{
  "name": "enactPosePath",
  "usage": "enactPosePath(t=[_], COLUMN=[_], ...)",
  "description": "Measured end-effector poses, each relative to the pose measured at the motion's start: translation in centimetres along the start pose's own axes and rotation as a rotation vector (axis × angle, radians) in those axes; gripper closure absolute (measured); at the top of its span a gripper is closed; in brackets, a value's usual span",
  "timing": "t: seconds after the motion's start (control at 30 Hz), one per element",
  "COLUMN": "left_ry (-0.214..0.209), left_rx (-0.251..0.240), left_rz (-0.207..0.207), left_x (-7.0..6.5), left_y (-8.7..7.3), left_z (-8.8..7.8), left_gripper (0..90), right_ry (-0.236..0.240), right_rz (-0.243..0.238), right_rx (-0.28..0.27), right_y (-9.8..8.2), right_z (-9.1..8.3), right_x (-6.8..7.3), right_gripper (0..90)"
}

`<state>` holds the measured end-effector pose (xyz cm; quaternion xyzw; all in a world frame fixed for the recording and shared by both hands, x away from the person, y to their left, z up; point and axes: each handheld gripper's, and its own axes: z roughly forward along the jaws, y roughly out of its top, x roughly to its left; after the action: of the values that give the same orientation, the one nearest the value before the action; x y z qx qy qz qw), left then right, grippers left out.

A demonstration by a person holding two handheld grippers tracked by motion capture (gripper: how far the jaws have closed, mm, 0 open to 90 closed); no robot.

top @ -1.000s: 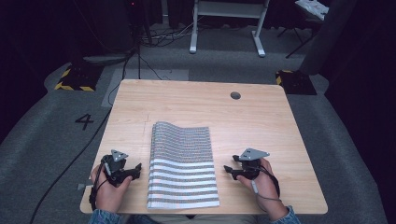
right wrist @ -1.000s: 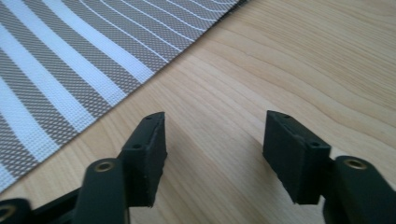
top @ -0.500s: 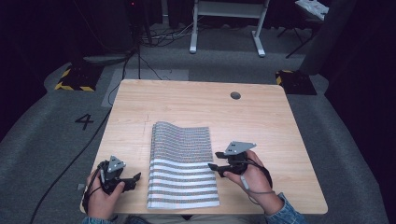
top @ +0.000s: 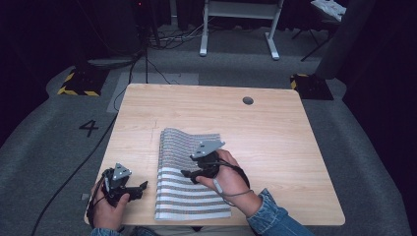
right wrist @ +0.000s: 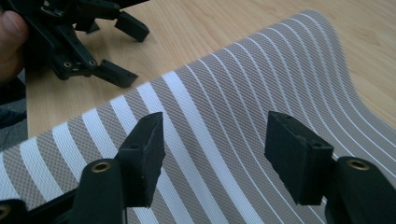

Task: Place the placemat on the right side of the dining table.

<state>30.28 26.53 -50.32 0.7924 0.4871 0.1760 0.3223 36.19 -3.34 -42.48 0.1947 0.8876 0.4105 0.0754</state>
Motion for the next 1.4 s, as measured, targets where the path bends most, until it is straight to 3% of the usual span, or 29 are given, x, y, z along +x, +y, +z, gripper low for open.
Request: enactPosePath(t=[0.03,0.07,0.13,0.17,0.33,0.43,0.57,0.7,0.8,0.93,1.03,1.1,1.23,1.3,1.4], left_ry=[0.000,0.001,0.000,-0.002,-0.001,-0.001,-0.001,-0.001,-0.001,-0.001,-0.001,-0.001,-0.001,0.001,-0.001], left_rx=[-0.002,-0.003,-0.003,-0.004,-0.005,-0.005,-0.004,-0.004,-0.004,-0.004,-0.005,-0.005,-0.005,-0.003,-0.004], left_rz=[-0.004,-0.005,-0.005,-0.006,-0.006,-0.007,-0.006,-0.006,-0.006,-0.006,-0.006,-0.006,-0.006,-0.006,-0.007], left_x=[0.0,0.0,0.0,0.0,0.0,0.0,0.0,0.0,0.0,0.0,0.0,0.0,0.0,0.0,0.0], left_y=[0.0,0.0,0.0,0.0,0.0,0.0,0.0,0.0,0.0,0.0,0.0,0.0,0.0,0.0,0.0], left_z=[0.0,0.0,0.0,0.1,0.1,0.1,0.1,0.1,0.1,0.1,0.1,0.1,0.1,0.1,0.1], left_gripper=[14.2,14.2,14.2,14.2,14.2,14.2,14.2,14.2,14.2,14.2,14.2,14.2,14.2,14.2,14.2], right_ry=[0.002,0.019,0.025,0.033,0.025,0.039,0.008,-0.044,-0.029,0.005,0.070,0.092,0.095,0.080,0.072], right_rz=[-0.021,-0.009,-0.010,0.008,-0.012,0.008,0.008,-0.016,0.018,0.091,0.133,0.113,0.104,0.063,0.047], right_rx=[0.015,0.029,0.043,0.064,0.087,0.086,0.102,0.141,0.150,0.174,0.207,0.220,0.235,0.242,0.234], right_y=[0.4,1.0,1.2,1.6,2.1,2.7,2.9,2.4,1.9,1.4,1.1,1.0,0.9,1.1,1.3], right_z=[0.4,1.3,1.7,2.8,4.4,5.2,6.4,7.1,7.4,7.9,8.0,7.9,7.9,7.7,7.3], right_x=[0.3,1.0,1.2,1.9,2.8,3.6,4.6,4.6,4.4,4.3,3.6,3.2,3.2,3.3,3.4], right_gripper=[37.3,35.7,34.4,32.8,31.4,30.4,28.1,27.1,26.8,35.3,49.8,64.9,80.4,85.7,88.3])
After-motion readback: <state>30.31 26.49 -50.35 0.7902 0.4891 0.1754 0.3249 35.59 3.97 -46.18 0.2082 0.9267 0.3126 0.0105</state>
